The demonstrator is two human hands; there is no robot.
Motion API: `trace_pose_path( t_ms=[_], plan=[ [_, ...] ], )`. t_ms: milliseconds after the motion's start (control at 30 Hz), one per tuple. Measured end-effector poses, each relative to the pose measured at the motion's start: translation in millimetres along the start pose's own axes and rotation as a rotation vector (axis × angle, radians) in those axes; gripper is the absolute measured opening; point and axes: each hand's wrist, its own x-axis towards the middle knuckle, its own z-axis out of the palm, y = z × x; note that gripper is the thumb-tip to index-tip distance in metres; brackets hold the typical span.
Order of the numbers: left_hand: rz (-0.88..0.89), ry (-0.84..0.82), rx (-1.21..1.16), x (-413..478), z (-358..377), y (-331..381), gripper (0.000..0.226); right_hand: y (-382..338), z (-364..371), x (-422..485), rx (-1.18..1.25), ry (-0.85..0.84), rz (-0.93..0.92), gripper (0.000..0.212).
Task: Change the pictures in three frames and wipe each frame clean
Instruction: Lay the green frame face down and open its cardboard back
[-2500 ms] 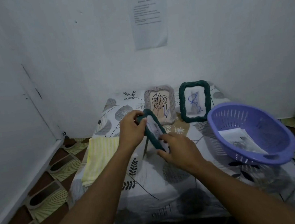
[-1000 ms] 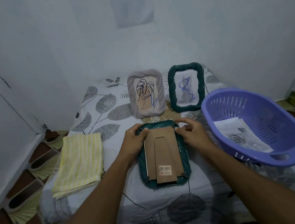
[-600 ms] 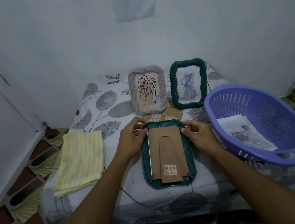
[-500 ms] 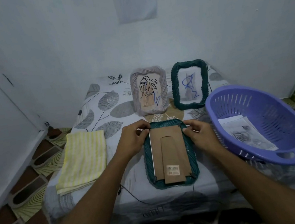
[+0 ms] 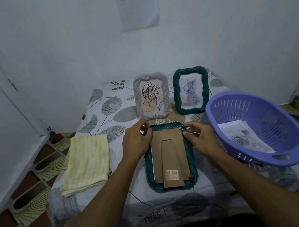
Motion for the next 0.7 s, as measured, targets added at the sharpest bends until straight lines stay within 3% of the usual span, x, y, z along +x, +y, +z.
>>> trace_pose_path(
  t_ms=[100, 200, 300, 700],
  plan=[
    [0.085, -0.002, -0.007, -2.4, 0.5, -3.3, 0.002, -3.2, 0.3, -0.7, 0.030, 0.018, 0.024, 0.019],
    [0.228, -0.041, 0.098, -6.2, 6.5, 4.8, 0.023, -3.5, 2.7, -0.6, 0.071, 0.021, 0.075, 0.015],
    [0.294, -0.099, 0.169, -8.5, 17.6, 24.0, 0.028, -3.9, 3.1, -2.0, 0.144, 0.005, 0.130, 0.013],
    [0.206, -0.022, 0.236, -10.8, 39.2, 47.0, 0.015, -6.8, 0.6, -14.0, 0.222, -0.069, 0.072, 0.022]
  ],
)
